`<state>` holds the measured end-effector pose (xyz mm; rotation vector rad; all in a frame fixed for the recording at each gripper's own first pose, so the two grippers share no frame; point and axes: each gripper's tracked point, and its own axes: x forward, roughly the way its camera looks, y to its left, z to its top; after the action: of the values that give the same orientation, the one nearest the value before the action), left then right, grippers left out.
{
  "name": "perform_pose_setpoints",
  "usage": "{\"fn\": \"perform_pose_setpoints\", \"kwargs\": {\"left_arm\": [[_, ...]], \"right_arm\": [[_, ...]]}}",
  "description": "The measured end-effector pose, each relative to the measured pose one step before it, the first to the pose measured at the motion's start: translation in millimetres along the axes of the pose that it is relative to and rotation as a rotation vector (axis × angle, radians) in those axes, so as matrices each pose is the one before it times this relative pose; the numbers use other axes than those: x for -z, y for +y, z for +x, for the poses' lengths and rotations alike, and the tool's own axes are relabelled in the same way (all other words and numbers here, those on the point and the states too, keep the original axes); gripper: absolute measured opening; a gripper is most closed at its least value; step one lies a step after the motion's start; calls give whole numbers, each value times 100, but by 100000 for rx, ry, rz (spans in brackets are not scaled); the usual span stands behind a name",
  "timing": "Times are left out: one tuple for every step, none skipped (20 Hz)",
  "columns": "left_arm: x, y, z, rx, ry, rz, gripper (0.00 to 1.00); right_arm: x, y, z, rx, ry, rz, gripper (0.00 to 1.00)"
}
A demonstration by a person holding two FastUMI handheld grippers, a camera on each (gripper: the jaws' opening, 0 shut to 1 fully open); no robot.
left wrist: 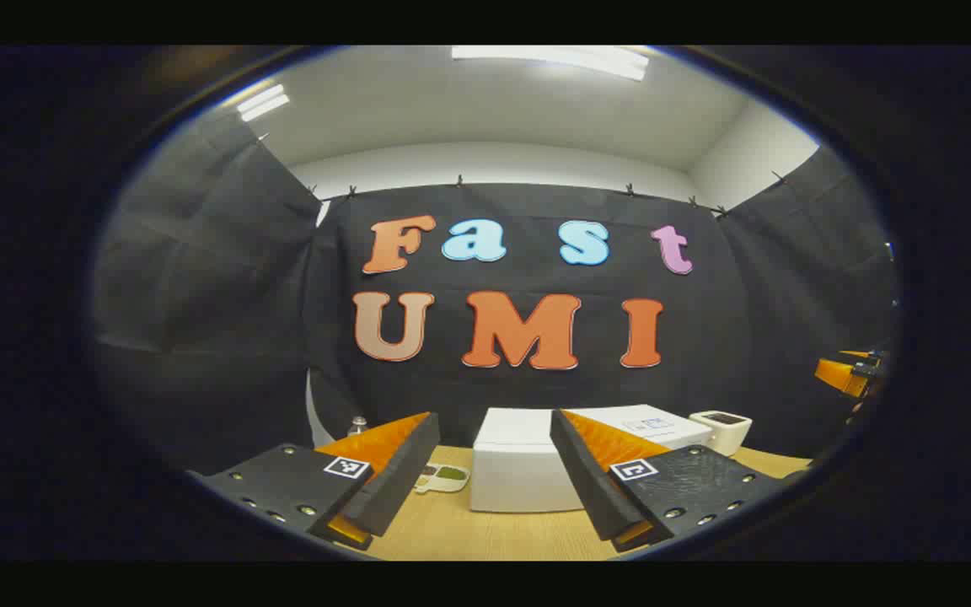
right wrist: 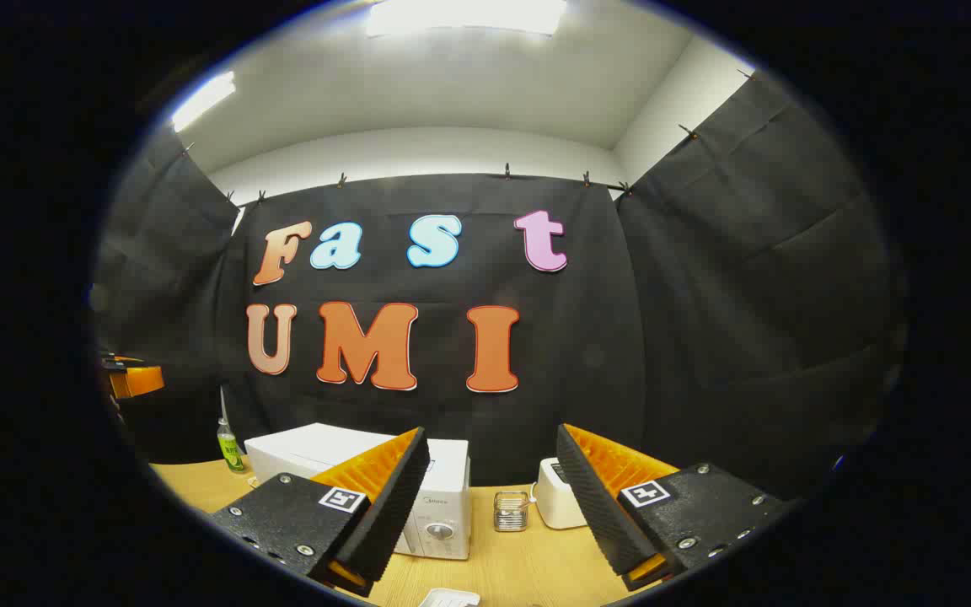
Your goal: Open the microwave oven with the left hand, put the food in, and close the microwave oven.
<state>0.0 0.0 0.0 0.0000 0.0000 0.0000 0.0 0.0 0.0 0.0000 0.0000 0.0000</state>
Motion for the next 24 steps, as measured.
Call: {"fn": "perform_pose_setpoints", "kwargs": {"left_arm": [[-32, -507, -129, 989, -98, 403, 87], [-27, -661, -68, 1186, -325, 51, 87], [-95, -460, -58, 987, -361, -127, 87], [-89, -499, -90, 1009, -380, 389, 87], [-251, -292, -42, 463, -629, 545, 87], [-307, -191, -9, 147, -802, 618, 87], [-70, -132, -48, -227, -772, 323, 87], [-140, -147, -11, -61, -548, 75, 87], [-91, -227, -131, 255, -448, -413, 88], [-28, -260, -9, 577, -146, -640, 87], [-50, -220, -129, 652, -426, -906, 91], [-151, -255, -7, 966, -331, -982, 91], [123, -245, -58, 650, 279, -947, 87], [362, -291, 93, 520, 691, -342, 87], [329, -235, -2, 320, 349, -180, 87], [251, -513, 178, 694, 581, -106, 88], [477, -739, 24, 960, 226, -109, 88], [401, -800, 244, 1314, 279, -199, 87], [692, -914, 171, 1401, 752, -281, 87], [767, -1024, 331, 1461, 1131, 16, 87], [1085, -1036, 390, 1616, 1441, 354, 91], [795, -1195, 624, 2238, 865, 464, 87], [881, -1278, 708, 2323, 863, 125, 87], [960, -1211, 519, 2246, 798, -86, 87]], "right_arm": [[-188, 129, -116, -558, -377, 187, 94], [-178, 172, 24, -708, -567, 334, 94], [-133, 174, -115, -494, -145, 78, 94], [68, 16, -121, -603, 45, -106, 94], [-37, 13, -48, -312, -10, -232, 94], [15, -121, -125, -34, 96, -86, 94], [-46, -18, -76, -201, -11, -47, 94], [-54, -33, -78, -47, 233, -131, 94], [-27, 44, -182, -387, 39, -163, 94], [-122, 87, -221, -387, -222, -265, 94], [-295, 178, -37, -388, -680, -569, 94], [-233, -42, -199, -84, -693, -707, 94], [-202, 66, -224, -226, -680, -536, 94], [-79, 105, -250, -415, -315, -340, 94], [167, 77, -147, -387, -23, -210, 94], [109, 9, -132, -312, 65, -241, 94], [221, -138, -159, 80, 52, -270, 94], [283, -200, -24, 313, 99, -262, 94], [405, -286, 108, 664, 287, -106, 94], [438, -339, -27, 636, 530, 46, 95], [586, -356, 2, 653, 698, 344, 94], [636, -471, -33, 485, 1142, 616, 94], [645, -298, -69, -228, 714, 755, 94], [567, -158, -48, -785, 631, 482, 95]]}}
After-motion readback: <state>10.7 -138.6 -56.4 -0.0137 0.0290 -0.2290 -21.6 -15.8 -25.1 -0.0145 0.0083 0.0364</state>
